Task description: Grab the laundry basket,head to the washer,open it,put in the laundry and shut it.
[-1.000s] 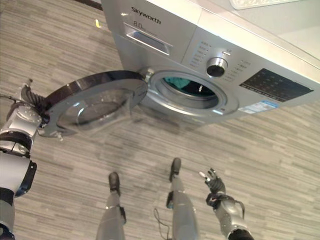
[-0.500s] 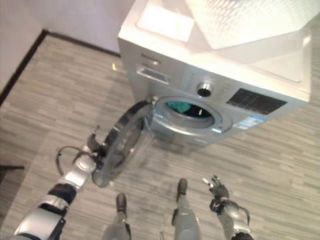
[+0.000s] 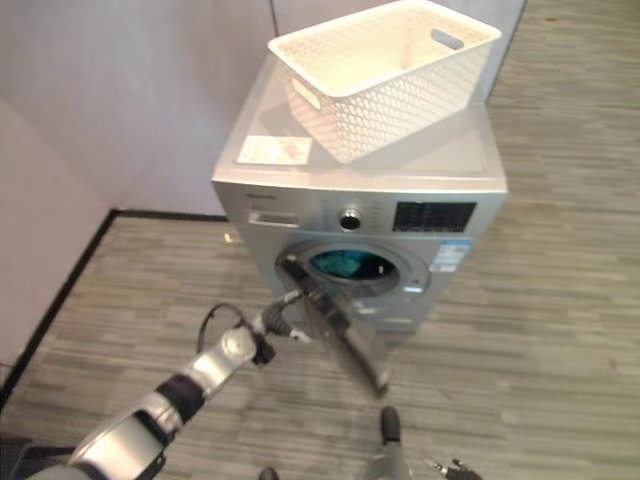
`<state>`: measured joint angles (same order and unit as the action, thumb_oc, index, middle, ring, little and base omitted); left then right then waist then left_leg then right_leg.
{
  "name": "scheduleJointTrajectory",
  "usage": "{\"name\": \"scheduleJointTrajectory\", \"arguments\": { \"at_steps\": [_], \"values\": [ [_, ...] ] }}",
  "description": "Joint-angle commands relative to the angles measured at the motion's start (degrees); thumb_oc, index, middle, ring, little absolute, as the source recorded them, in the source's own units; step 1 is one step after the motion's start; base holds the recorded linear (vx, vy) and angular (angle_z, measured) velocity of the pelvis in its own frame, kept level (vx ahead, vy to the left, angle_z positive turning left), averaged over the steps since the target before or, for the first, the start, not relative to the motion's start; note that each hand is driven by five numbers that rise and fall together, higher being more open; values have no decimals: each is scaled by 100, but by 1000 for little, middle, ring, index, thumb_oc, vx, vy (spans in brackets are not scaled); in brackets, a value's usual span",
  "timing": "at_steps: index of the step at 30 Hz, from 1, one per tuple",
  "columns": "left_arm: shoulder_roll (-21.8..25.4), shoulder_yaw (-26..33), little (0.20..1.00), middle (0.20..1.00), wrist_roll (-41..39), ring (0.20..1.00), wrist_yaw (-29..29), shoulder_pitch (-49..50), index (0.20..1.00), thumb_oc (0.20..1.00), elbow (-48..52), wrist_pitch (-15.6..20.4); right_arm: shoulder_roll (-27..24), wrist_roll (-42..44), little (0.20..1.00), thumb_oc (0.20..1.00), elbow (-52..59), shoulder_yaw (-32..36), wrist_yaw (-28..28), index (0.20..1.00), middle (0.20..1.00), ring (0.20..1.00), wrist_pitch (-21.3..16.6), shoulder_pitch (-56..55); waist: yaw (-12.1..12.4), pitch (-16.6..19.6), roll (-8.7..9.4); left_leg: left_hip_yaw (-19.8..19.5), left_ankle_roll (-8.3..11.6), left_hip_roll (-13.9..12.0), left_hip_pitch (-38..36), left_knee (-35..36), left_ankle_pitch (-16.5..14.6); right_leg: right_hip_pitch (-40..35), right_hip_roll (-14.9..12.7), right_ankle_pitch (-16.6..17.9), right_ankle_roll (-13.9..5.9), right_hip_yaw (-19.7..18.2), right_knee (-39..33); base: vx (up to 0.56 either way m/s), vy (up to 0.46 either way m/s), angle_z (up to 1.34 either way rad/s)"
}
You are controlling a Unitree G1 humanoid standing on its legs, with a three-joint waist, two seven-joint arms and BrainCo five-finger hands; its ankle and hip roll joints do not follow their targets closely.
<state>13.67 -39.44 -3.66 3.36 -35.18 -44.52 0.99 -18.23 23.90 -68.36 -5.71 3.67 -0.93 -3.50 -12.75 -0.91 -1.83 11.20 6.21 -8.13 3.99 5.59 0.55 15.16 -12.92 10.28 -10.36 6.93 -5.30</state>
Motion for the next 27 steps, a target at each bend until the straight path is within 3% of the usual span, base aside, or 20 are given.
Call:
{"name": "scheduleJointTrajectory", "arguments": {
  "at_steps": [1, 10, 16, 17, 18, 19, 23, 27],
  "values": [
    [-556, 323, 1000, 1000, -248, 1000, 150, -1104, 1000, 1000, -324, 619, -88, 48, 1000, 1000, 66, 51, -103, 1000, 1000, 1000, -112, 45, -183, -192, 39, -114, 192, -412, -16, -59, -26, -530, -118, -625, -229, -82, 30, 12, -17, -38],
    [-421, 120, 1000, 1000, -124, 1000, -15, -341, 1000, 1000, 459, 793, 87, 126, 1000, 1000, 275, -44, -156, 1000, 1000, 1000, -252, 68, -15, -223, 43, -153, 184, -425, -71, -59, -18, -692, -123, -690, -217, 31, 30, 3, -18, -11],
    [-56, 514, 1000, 1000, -971, 1000, -234, 651, 1000, 1000, 957, 977, 242, 64, 1000, 1000, 286, -115, -184, 1000, 1000, 1000, -297, 85, 166, -227, 61, -328, 188, -407, -23, -59, 19, -863, -124, -750, -179, 238, 30, -5, -21, 17],
    [117, 938, 1000, 1000, -1587, 1000, -442, 1341, 1000, 1000, 1087, 1048, 308, -3, 1000, 1000, 264, -117, -149, 1000, 1000, 1000, -311, 59, 305, -233, 84, -381, 194, -404, -67, -59, 3, -978, -120, -782, -163, 306, 30, 4, -12, 17],
    [119, 939, 1000, 1000, -1588, 1000, -443, 1342, 1000, 1000, 1089, 1047, 309, -3, 1000, 1000, 264, -118, -149, 1000, 1000, 1000, -311, 60, 302, -219, 85, -384, 193, -400, -47, -59, 11, -959, -123, -776, -163, 307, 30, 7, -24, 18],
    [207, 1380, 1000, 1000, -2087, 1000, -630, 1929, 1000, 1000, 1013, 1058, 370, -33, 1000, 1000, 194, -73, -127, 1000, 1000, 1000, -321, 34, 422, -207, 112, -417, 197, -406, -101, -59, 2, -1069, -115, -813, -148, 353, 30, -1, -12, 16],
    [286, 1906, 1000, 1000, -2154, 1000, -667, 2699, 1000, 1000, 655, 1053, 419, -71, 1000, 1000, -48, 95, -103, 1000, 1000, 1000, -315, 4, 613, -128, 145, -491, 189, -394, -167, -59, -11, -1228, -109, -857, -129, 444, 30, 16, -9, 17],
    [247, 2477, 1000, 1000, -1813, 1000, -699, 3429, 1000, 1000, -472, 896, 361, -215, 1000, 1000, -390, 277, -119, 1000, 1000, 1000, -271, 64, 839, -54, 139, -564, 170, -390, -295, -59, -31, -1463, -127, -914, -114, 577, 30, 4, 15, 13]
  ]
}}
